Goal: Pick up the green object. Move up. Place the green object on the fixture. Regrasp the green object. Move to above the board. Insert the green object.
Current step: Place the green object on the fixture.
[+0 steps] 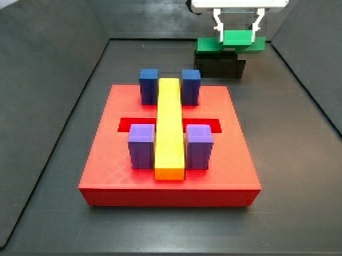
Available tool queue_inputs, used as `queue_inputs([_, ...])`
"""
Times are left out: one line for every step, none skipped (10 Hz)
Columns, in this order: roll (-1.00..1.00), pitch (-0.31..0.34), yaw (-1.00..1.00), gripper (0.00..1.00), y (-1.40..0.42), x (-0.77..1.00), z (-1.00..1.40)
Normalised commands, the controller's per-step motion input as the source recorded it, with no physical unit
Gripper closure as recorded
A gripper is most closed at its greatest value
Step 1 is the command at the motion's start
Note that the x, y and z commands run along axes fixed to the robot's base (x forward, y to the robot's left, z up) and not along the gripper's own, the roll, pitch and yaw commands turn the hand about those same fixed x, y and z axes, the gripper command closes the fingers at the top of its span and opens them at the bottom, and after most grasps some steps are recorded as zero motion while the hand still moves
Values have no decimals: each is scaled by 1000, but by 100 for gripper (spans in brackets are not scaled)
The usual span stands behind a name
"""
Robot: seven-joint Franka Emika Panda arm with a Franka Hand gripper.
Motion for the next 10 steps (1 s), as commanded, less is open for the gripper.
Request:
queue_inputs([0, -57, 0, 100, 0, 0, -197])
queue_inputs([-51, -103, 0, 100, 0, 0, -263])
queue_inputs([-51, -66, 0, 100, 6, 0, -200])
queue_inputs([-80, -9, 0, 100, 69, 0, -123])
queue_inputs([-157, 0, 0, 100, 171, 0, -51])
queue_inputs([-323, 0, 9, 100, 217, 0, -14])
queue_inputs([-337, -20, 3, 100, 89, 0, 0])
queue_inputs([-137, 0, 0, 100, 0, -51, -17])
queue_inputs([-143, 0, 0, 100, 0, -103, -137])
queue_inputs([-106, 0, 0, 100, 0, -109, -160])
